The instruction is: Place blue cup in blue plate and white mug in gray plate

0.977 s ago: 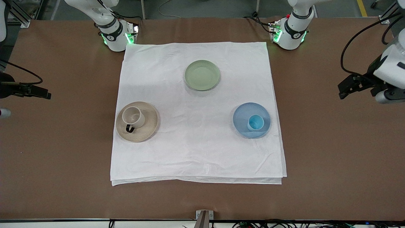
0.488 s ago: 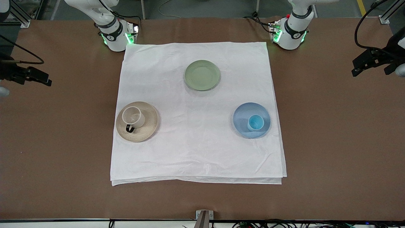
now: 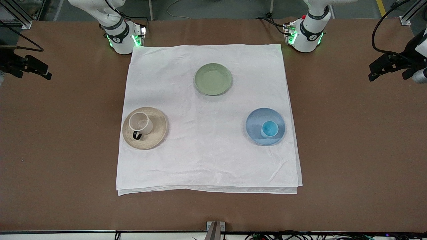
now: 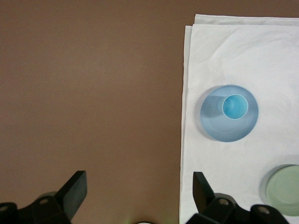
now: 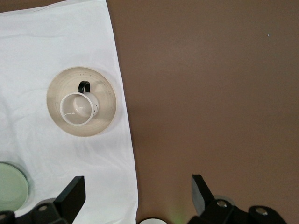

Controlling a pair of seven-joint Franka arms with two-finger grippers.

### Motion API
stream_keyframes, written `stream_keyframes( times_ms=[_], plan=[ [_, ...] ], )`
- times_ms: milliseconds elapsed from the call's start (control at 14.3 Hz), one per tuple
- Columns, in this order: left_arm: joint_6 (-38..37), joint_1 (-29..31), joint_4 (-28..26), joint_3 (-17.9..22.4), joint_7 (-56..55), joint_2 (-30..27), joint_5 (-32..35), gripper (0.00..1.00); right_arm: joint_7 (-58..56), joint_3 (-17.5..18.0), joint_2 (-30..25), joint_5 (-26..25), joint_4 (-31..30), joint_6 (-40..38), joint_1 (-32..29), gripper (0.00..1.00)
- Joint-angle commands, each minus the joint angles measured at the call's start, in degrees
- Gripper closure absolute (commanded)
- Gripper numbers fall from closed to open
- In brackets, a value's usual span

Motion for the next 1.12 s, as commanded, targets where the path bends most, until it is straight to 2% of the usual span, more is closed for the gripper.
stream_keyframes(
  times_ms=[0, 419, 558, 1047],
  plan=[
    [0.2, -0.1, -0.5, 0.5, 1.1, -0.2, -1.3, 0.0, -1.1, 0.3, -1.9, 0.3, -2.0, 1.4, -0.4, 0.0],
    [0.0, 0.1, -0.4, 0.7, 1.2, -0.5, -1.5, 0.0, -3.4, 0.2, -2.3, 1.0, -2.0, 1.6, -0.4, 0.0],
    [0.0, 0.3, -0.4, 0.9, 1.3, -0.6, -1.5, 0.0, -3.7, 0.0, -2.3, 3.4, -2.0, 1.7, -0.4, 0.0],
    [0.0, 0.1, -0.3, 0.7, 1.3, -0.5, -1.5, 0.0, -5.6, 0.2, -2.3, 2.8, -1.9, 1.4, -0.3, 0.0]
  ],
)
